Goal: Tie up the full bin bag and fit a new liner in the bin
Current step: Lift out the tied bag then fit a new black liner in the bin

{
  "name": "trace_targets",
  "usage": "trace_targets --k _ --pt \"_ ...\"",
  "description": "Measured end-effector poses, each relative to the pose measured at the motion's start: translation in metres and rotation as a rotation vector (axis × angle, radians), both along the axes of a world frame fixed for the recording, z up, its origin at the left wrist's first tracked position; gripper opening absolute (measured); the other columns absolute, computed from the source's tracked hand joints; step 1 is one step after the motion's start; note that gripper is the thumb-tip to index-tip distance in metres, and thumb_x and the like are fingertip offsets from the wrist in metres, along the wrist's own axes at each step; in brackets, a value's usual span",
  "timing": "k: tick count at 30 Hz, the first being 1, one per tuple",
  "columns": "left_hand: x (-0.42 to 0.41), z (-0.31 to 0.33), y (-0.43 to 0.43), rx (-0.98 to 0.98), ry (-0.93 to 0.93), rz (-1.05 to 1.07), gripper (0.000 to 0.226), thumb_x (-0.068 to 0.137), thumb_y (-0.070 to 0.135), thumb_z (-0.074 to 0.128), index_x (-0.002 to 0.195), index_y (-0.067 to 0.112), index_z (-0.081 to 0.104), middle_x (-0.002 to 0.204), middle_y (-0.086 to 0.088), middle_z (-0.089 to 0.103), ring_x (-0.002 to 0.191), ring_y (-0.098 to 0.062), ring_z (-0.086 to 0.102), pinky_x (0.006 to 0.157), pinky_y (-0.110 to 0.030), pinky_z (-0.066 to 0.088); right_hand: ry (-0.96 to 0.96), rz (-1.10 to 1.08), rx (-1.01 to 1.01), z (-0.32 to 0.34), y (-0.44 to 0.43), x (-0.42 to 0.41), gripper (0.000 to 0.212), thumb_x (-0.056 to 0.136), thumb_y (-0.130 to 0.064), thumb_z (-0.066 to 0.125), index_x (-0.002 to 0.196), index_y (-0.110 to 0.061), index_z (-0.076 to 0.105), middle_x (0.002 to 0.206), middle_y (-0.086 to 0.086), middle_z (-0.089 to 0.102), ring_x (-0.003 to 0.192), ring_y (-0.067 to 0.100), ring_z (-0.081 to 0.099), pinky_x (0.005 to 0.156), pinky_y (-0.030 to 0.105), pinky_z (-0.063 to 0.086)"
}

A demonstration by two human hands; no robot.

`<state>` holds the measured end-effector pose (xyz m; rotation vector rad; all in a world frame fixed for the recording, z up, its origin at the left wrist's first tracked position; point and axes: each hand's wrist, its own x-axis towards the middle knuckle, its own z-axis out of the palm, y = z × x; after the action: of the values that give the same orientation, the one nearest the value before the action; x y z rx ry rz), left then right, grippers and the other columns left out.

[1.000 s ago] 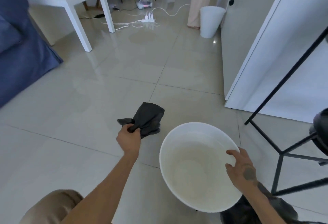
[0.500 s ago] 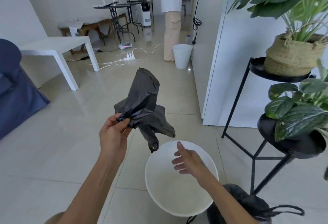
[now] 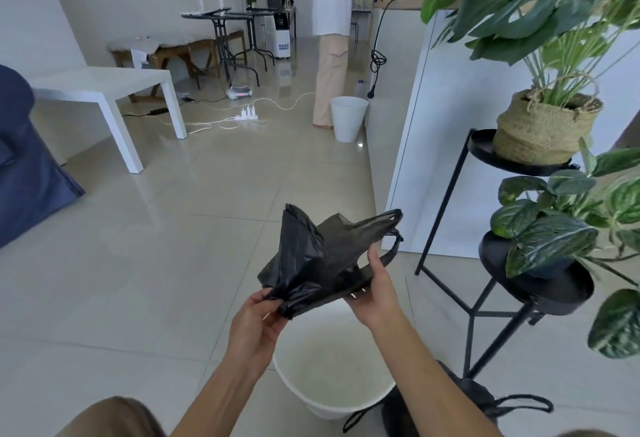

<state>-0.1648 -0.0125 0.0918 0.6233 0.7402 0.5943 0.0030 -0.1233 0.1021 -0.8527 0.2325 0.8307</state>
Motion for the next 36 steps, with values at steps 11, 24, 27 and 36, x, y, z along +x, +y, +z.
trace_targets --k 11,24,27,36 --pt "0.016 -0.040 -0.018 0.296 0.427 -0.309 0.022 0.080 -0.019 0.056 0.085 0.001 0.063 0.085 -0.016 0.066 0.078 -0.032 0.065 0.062 -0.034 0.057 -0.089 -0.045 -0.212 -0.007 -0.030 0.022 0.041 0.081 -0.006 0.077 0.120 0.001 0.066 0.114 0.017 0.074 0.105 0.035 0.071 0.095 0.049 0.055" --pt "0.040 0.028 -0.026 0.444 0.428 -0.308 0.059 0.093 0.073 0.029 0.127 0.031 0.051 0.107 -0.008 0.073 0.094 -0.031 0.073 0.075 -0.047 0.064 -0.164 -0.078 -0.127 -0.013 -0.041 0.031 0.033 0.090 0.005 0.063 0.123 -0.001 0.067 0.115 0.019 0.073 0.107 0.034 0.069 0.098 0.046 0.053" --pt "0.039 0.023 -0.029 0.610 0.483 -0.428 0.079 0.080 0.085 0.038 0.145 0.039 0.036 0.121 0.000 0.068 0.098 -0.020 0.071 0.076 -0.040 0.062 -0.214 -0.054 -0.103 -0.009 -0.043 0.031 0.036 0.089 0.006 0.062 0.125 0.000 0.065 0.119 0.020 0.071 0.112 0.035 0.067 0.102 0.049 0.050" --pt "0.062 -0.016 -0.038 0.809 0.619 -0.357 0.060 0.086 0.026 0.071 0.139 0.026 0.044 0.118 -0.003 0.069 0.099 -0.023 0.070 0.079 -0.038 0.062 -0.153 -0.071 -0.070 -0.011 -0.044 0.020 0.035 0.091 0.009 0.057 0.125 0.001 0.064 0.119 0.023 0.070 0.110 0.036 0.068 0.092 0.046 0.054"
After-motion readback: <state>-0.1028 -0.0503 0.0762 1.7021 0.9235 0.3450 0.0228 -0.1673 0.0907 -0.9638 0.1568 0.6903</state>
